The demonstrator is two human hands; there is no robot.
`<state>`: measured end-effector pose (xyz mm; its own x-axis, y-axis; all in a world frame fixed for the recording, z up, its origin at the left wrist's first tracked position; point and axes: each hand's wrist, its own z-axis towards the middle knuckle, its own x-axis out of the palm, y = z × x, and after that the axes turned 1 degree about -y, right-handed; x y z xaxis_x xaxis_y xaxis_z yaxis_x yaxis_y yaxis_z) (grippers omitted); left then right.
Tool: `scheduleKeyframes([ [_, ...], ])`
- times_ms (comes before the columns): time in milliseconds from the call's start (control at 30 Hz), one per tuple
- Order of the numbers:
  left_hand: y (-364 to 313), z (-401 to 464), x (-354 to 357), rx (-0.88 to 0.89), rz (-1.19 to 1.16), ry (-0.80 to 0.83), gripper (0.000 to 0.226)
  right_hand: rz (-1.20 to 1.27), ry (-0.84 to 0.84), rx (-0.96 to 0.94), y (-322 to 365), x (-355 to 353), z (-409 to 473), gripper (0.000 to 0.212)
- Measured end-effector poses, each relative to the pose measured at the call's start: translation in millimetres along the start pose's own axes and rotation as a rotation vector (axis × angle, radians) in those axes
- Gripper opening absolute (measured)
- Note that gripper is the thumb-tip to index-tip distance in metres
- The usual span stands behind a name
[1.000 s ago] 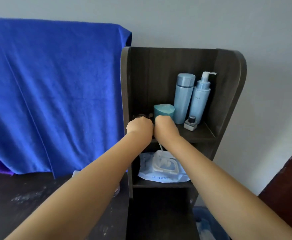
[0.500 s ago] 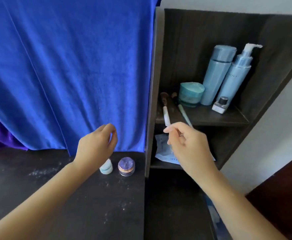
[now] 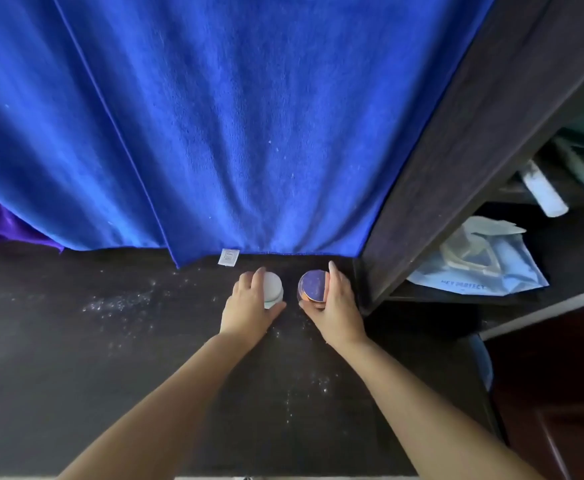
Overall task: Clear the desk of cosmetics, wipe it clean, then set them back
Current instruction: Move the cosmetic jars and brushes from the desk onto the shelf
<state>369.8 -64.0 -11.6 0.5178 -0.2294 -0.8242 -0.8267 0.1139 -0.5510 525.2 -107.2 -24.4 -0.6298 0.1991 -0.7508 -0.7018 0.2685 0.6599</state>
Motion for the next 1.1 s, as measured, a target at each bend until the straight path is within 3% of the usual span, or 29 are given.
scheduleKeyframes([
  [267, 6.7, 4.9, -1.0, 0.092, -0.096, 0.001, 0.053, 0.017, -0.021, -0.025, 6.3, 0.7, -4.4, 0.087],
  [367, -5.0, -12.5, -21.5, 0.130, -0.231, -0.043, 0.055, 0.080, -0.044, -0.078, 22.3, -28.6, -24.5, 0.088],
  [467, -29.6, -40.1, -54.2, 0.277, -0.336, -0.145, 0.059, 0.173, -0.091, -0.207, 42.5, -81.0, -55.3, 0.092],
  [600, -95.6, -79.9, -98.3, 0.539, -0.423, -0.356, 0.058, 0.201, -0.171, -0.400, 61.8, -176.2, -102.2, 0.088],
  [700, -172.9, -105.8, -126.5, 0.778, -0.502, -0.479, 0.055, 0.171, -0.363, -0.483, 61.6, -250.5, -127.2, 0.084],
  [833, -269.6, -118.7, -132.7, 0.982, -0.536, -0.452, 0.057, 0.133, -0.569, -0.416, 44.5, -337.1, -129.9, 0.085],
  [967, -339.0, -95.7, -116.7, 0.879, -0.428, -0.318, 0.057, 0.075, -0.526, -0.121, 23.5, -389.3, -96.7, 0.079],
  [1100, -367.2, -64.9, -94.7, 0.707, -0.249, -0.229, 0.062, 0.015, -0.426, -0.048, 10.3, -396.1, -61.6, 0.082],
])
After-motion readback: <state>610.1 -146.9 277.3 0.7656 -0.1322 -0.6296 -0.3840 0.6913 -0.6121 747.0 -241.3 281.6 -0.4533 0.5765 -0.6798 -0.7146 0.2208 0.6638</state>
